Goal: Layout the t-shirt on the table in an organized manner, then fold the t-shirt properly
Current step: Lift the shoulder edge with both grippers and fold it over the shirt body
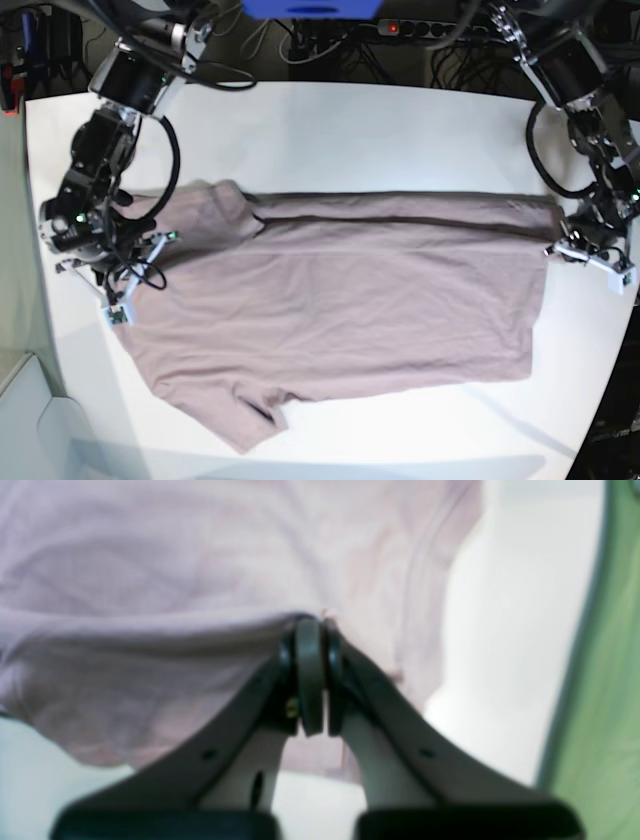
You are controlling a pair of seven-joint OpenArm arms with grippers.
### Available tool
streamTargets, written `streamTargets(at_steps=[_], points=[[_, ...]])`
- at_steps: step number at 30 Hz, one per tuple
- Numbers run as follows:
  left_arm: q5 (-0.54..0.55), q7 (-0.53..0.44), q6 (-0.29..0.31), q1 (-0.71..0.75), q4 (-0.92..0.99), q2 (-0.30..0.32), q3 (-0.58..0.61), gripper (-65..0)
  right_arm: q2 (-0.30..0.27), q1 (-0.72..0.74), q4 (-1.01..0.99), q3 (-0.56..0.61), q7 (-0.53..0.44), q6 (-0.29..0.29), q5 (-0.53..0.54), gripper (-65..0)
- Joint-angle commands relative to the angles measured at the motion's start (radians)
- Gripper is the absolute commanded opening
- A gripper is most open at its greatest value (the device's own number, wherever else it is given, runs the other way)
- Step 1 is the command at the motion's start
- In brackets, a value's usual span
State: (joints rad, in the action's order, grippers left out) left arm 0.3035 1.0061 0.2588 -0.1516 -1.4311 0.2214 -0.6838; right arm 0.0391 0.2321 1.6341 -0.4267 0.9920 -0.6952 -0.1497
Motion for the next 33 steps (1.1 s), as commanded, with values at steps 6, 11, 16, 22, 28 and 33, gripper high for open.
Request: streamTargets(at_steps=[6, 11, 16, 22, 28, 33], points=[[0.009, -0.02, 0.001, -0.033, -0.01, 0.022, -0.003, -65.0, -0.015, 0.046, 0.012, 0.001, -0.028, -0.003, 0.003, -65.0], [0.009, -0.02, 0.001, -0.046, -0.01, 0.022, -0.001, -65.0, -0.015, 0.072, -0.061, 0.001, -0.029, -0.003, 0.003, -65.0], [0.009, -0.02, 0.001, -0.047, -0.01, 0.022, -0.003, -65.0, -0.017, 0.088, -0.104, 0.001, -0.031, -0.003, 0.003, -65.0], [0.007, -0.019, 0.001, -0.047, 0.011, 0.022, 0.005, -64.7, -0.037, 0.094, -0.139, 0.001, -0.031, -0.003, 0.003, -64.0], [0.015, -0.01, 0.003, -0.052, 0.082, 0.051, 0.042, -45.1, -0.06, 0.091, -0.131, 0.001, -0.031, -0.003, 0.003, -41.1], [0.016, -0.017, 0.003, -0.047, 0.074, 0.062, 0.057, -21.0, -0.077, 0.069, -0.076, -0.005, -0.029, -0.003, 0.003, -36.3]])
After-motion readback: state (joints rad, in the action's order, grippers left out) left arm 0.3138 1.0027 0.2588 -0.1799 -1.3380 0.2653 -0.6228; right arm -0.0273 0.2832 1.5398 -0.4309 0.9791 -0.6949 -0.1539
